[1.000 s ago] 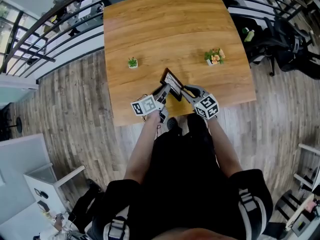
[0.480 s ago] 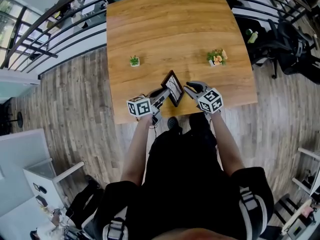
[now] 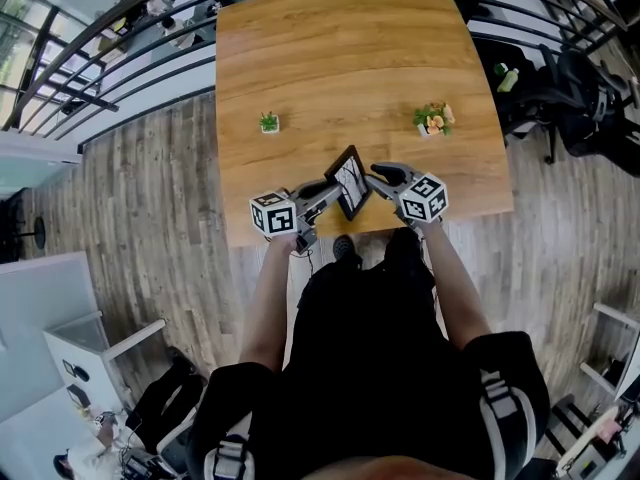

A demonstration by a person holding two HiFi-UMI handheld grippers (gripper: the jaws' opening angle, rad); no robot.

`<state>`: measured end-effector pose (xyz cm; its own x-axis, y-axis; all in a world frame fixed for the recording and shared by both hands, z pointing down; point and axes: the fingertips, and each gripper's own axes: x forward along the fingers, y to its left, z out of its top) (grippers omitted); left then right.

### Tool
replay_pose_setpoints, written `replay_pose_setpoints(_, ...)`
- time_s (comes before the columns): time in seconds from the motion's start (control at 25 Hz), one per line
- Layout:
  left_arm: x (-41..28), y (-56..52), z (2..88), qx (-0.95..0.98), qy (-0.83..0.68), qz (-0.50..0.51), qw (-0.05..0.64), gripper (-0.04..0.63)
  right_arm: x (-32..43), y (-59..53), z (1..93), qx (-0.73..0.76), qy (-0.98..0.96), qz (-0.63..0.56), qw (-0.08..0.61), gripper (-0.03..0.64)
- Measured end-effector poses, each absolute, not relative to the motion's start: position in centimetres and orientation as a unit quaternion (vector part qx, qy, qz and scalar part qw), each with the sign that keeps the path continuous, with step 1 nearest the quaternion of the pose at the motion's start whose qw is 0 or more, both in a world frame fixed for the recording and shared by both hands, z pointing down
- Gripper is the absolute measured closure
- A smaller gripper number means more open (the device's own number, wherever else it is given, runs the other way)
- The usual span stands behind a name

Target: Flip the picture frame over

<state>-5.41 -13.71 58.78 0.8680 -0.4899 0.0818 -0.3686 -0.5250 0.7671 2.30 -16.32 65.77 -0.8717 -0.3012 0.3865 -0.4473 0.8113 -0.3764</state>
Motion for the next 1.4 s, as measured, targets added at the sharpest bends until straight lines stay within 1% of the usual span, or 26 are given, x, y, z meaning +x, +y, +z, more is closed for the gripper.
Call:
replay_pose_setpoints(0.36, -5.0, -13.4, 56.2, 0.892, -0.179, -0.087, 0.407, 0.509, 2.2, -16.0, 65.0, 0.150, -0.944, 0.261, 0.131, 0.471)
replay_pose_setpoints(0.44, -5.0, -13.2, 56.0, 0.894, -0.164, -0.085, 0.409, 0.509, 2.1, -15.5, 64.9, 0.125, -0.946, 0.269, 0.128, 0.486)
replay_pose_setpoints(0.64, -5.0, -12.2, 55.9, 0.897, -0.119, -0.090, 0.417, 0.509, 2.3, -13.7, 64.7, 0.064, -0.942, 0.313, 0.106, 0.495)
replay_pose_setpoints(0.76, -5.0, -12.2, 55.7, 0.897, -0.112, -0.091, 0.418, 0.509, 2.2, -13.4, 64.6, 0.052, -0.937, 0.331, 0.094, 0.519)
replay_pose_setpoints(0.92, -4.8, -12.4, 55.9, 0.897, -0.116, -0.091, 0.416, 0.509, 2.6, -13.5, 64.7, 0.069, -0.933, 0.343, 0.086, 0.525)
replay_pose_setpoints(1.4, -5.3, -13.8, 57.8, 0.891, -0.170, -0.076, 0.414, 0.515, 3.3, -13.8, 65.5, 0.172, -0.925, 0.326, 0.098, 0.526)
